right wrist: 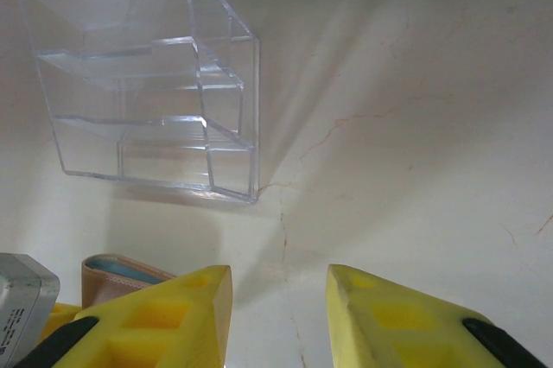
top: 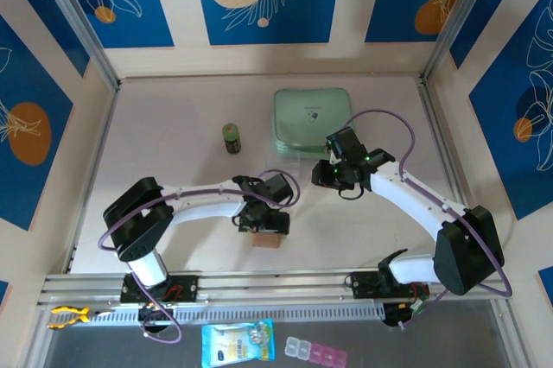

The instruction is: Take the credit cards out of the card holder

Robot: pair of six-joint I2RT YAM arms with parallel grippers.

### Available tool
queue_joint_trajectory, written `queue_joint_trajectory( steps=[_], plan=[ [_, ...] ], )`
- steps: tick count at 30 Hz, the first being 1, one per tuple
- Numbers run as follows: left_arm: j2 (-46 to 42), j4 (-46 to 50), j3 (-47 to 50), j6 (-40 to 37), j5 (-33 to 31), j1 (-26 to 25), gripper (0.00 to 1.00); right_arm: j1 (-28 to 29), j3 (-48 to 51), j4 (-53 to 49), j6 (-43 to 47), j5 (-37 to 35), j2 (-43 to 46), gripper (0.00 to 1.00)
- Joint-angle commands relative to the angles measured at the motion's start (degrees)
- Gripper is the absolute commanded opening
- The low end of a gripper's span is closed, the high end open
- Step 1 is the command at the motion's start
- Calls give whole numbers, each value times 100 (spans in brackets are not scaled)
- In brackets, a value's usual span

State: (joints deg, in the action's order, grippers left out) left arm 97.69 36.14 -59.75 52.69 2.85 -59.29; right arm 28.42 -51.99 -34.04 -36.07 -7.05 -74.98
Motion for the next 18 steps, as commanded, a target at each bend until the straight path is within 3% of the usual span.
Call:
queue_joint_trajectory(
  steps=[1, 12, 18],
  plan=[
    [-140, -28, -42, 109, 163, -74, 86, -26, 38, -76, 5, 180, 124, 35],
    [-924, -427, 304, 150, -215, -24, 86, 48, -22, -210, -184, 378, 207, 35],
    [-1607, -693, 794, 111, -443, 188, 85, 357, -123, -445, -440, 436, 216, 35]
  ],
)
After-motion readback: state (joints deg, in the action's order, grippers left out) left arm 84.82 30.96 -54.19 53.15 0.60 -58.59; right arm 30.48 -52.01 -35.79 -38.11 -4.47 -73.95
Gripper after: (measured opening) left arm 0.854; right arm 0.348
